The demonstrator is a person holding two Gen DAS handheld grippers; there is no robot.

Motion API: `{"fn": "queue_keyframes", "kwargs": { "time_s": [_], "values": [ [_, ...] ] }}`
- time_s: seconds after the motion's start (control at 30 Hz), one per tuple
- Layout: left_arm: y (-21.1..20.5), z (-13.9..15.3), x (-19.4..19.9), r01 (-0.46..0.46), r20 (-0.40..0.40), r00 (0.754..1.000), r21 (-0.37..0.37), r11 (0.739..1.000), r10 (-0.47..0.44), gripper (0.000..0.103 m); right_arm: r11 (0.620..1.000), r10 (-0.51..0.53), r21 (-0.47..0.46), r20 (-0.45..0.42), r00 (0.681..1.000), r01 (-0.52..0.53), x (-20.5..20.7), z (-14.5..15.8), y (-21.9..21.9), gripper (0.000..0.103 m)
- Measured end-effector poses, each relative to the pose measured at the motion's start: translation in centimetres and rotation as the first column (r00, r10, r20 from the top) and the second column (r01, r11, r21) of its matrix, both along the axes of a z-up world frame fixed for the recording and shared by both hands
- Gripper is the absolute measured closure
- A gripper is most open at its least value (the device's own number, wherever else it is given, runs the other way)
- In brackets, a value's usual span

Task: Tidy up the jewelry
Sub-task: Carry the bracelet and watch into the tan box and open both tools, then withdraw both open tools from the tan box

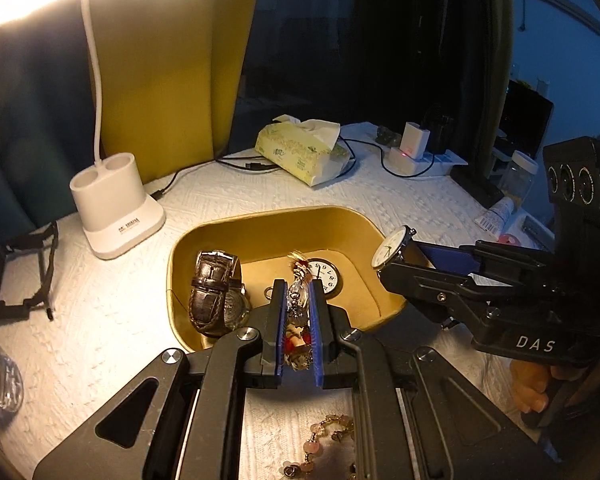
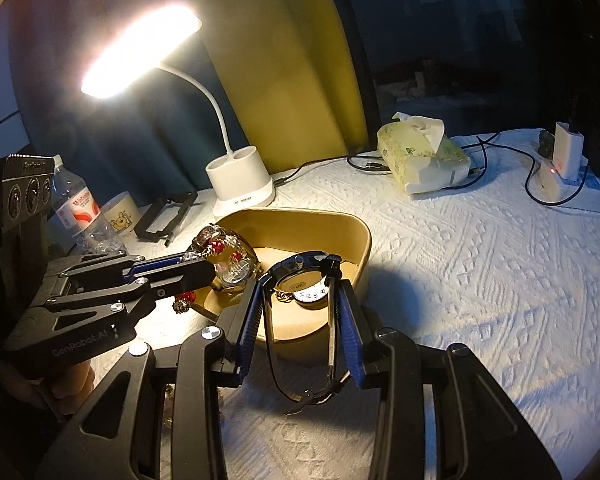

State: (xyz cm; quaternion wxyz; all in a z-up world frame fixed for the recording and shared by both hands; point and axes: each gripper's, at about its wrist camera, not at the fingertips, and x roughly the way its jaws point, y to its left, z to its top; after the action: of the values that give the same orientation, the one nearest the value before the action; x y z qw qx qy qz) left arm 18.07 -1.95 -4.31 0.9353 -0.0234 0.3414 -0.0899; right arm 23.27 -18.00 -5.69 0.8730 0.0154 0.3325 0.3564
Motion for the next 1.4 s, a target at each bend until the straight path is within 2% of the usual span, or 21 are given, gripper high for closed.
{"fn": "queue_keyframes", "kwargs": {
  "time_s": [0.23,0.47,0.73,1.23,1.4],
  "values": [
    [0.2,0.2,-0.3,-0.022,0.015,1.000,0.011,1.000,0.021,0.090,1.000,-0.001,-0.020,0.006,1.000,0.001,0.2,0.1,0.5,0.059],
    [0.6,0.5,-1.0,-0.031,0.024,0.999,0.005,1.000,0.031,0.081,0.999,-0.003,-0.037,0.008,1.000,0.003,-0.4,0.3,0.8,0.052],
    [1.0,1.0,-2.1,-0.035,0.043,0.998,-0.010,0.999,0.035,0.078,0.998,0.036,-0.047,0.021,0.999,-0.035,-0.8,0.3,1.7,0.039],
    [3.3,1.3,-3.2,-0.092,0.060,0.994,-0.038,0.995,0.094,0.078,0.995,0.086,-0.062,0.093,0.992,-0.080,-0.2,2.2,4.2,0.034],
    [3.5,1.5,-3.5,-0.098,0.059,0.993,-0.042,0.994,0.101,0.078,0.995,0.073,-0.074,0.082,0.994,-0.067,-0.9,2.0,3.9,0.034]
  ]
}}
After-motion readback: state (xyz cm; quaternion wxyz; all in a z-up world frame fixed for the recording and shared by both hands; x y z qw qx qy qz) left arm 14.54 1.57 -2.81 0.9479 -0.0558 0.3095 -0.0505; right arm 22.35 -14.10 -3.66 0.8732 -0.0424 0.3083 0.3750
